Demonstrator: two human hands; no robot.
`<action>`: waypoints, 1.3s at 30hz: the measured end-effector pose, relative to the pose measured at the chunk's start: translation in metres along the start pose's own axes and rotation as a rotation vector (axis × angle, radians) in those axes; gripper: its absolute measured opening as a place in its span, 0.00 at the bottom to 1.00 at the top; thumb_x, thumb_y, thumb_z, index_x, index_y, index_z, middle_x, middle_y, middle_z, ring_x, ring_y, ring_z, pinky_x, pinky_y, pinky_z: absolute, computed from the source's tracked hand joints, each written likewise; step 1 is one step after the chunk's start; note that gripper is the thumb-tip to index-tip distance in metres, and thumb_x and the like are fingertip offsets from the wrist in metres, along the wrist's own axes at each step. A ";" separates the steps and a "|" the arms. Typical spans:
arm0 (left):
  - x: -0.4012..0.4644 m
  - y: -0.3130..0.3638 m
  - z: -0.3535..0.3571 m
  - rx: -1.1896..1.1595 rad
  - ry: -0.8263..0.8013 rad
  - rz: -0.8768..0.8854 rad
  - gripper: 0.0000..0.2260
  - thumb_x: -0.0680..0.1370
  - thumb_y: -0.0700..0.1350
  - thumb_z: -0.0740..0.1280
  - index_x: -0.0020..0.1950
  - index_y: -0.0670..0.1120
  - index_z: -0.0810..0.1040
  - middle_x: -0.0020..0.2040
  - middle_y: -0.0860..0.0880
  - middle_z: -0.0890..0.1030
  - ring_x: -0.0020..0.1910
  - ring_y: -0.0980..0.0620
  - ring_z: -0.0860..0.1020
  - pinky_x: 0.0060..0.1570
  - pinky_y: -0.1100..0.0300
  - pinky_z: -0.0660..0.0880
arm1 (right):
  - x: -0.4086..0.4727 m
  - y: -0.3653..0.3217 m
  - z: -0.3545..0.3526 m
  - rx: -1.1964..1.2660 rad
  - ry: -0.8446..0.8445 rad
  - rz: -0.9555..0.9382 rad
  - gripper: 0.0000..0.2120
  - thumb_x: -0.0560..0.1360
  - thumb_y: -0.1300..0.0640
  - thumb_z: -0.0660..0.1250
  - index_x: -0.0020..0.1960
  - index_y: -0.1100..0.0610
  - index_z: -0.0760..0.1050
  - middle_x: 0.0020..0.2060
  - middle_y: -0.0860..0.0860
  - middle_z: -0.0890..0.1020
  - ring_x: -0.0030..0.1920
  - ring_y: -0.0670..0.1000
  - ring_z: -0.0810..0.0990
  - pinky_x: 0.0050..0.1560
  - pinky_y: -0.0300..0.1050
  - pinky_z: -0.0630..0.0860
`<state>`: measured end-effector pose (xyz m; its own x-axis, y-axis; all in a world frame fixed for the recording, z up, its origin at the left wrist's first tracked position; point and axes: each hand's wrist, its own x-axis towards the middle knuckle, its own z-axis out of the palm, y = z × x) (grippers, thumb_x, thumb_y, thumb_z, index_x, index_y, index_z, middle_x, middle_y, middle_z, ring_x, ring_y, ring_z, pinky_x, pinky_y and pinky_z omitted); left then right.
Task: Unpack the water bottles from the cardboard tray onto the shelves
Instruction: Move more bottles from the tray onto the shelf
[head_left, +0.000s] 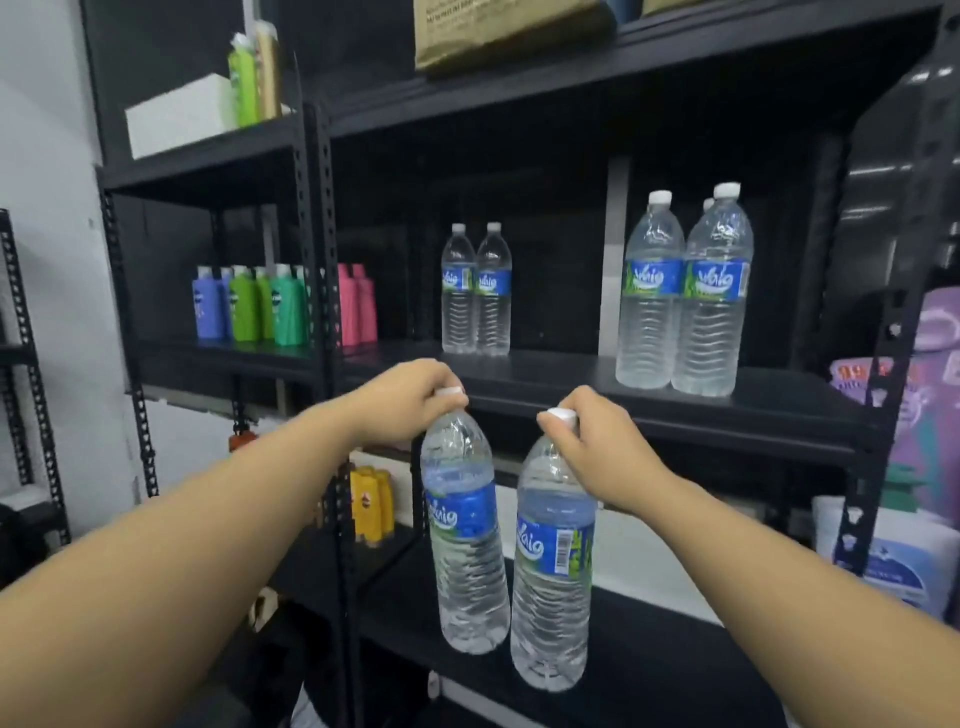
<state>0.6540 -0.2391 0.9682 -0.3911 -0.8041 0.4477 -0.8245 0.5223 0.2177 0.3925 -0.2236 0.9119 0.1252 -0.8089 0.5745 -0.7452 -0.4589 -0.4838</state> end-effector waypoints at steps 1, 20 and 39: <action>0.011 -0.003 -0.012 0.006 0.007 0.005 0.11 0.84 0.53 0.65 0.58 0.48 0.81 0.52 0.54 0.81 0.52 0.54 0.80 0.52 0.57 0.74 | 0.015 -0.006 -0.004 0.007 0.008 -0.008 0.14 0.83 0.42 0.63 0.51 0.52 0.71 0.47 0.48 0.78 0.45 0.48 0.78 0.40 0.46 0.72; 0.279 -0.118 -0.198 -0.032 0.278 0.159 0.10 0.83 0.54 0.68 0.53 0.51 0.85 0.45 0.57 0.84 0.43 0.61 0.80 0.46 0.60 0.73 | 0.350 -0.106 -0.050 -0.114 0.312 -0.126 0.19 0.83 0.42 0.62 0.45 0.57 0.73 0.39 0.50 0.78 0.38 0.48 0.76 0.35 0.45 0.69; 0.378 -0.196 -0.091 -0.281 0.427 0.207 0.12 0.83 0.56 0.67 0.63 0.54 0.81 0.56 0.55 0.81 0.54 0.55 0.78 0.58 0.56 0.75 | 0.438 -0.036 0.021 -0.132 0.425 0.018 0.15 0.81 0.42 0.66 0.52 0.55 0.75 0.44 0.48 0.81 0.40 0.42 0.77 0.34 0.39 0.67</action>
<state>0.7052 -0.6195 1.1739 -0.2845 -0.5200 0.8054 -0.5845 0.7600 0.2842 0.4877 -0.5693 1.1669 -0.1484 -0.5808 0.8004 -0.8255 -0.3730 -0.4236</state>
